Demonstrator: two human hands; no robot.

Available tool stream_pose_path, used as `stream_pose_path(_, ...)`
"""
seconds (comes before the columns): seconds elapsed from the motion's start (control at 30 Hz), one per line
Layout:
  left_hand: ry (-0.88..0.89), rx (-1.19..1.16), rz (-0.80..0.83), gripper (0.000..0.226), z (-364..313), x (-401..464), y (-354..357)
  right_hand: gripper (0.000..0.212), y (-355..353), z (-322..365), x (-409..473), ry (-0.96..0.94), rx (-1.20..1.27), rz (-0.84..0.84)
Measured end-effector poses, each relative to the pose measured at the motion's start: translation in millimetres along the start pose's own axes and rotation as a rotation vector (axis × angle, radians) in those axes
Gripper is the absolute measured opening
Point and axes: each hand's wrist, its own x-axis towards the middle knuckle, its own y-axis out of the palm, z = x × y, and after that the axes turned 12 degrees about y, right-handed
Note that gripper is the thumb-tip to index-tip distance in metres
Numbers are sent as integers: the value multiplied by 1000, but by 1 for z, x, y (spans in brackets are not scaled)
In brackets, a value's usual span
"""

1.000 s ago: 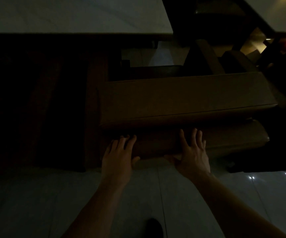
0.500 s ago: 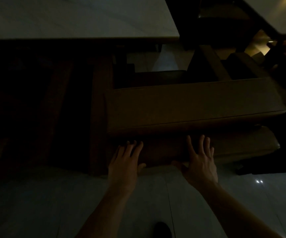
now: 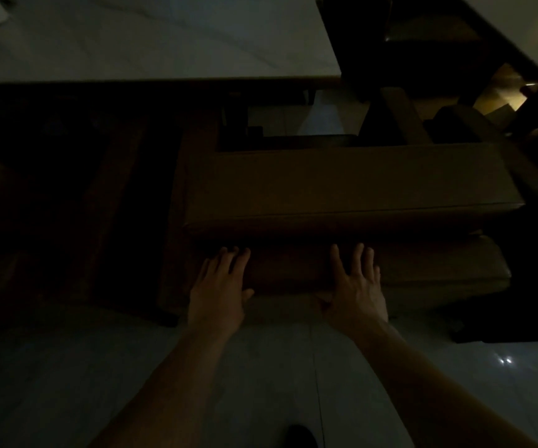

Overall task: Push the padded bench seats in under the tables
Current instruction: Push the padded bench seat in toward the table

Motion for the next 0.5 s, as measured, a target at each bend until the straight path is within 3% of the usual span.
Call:
stream_pose_path(0.13,-39,-27,61,80,-23,-7,-17,103,-28,-8,-7,-15,-18,95)
stream_pose_path(0.5,79,-22,136,101,-95,-40,-105,102,-119,-41,-92,-27,-10,139)
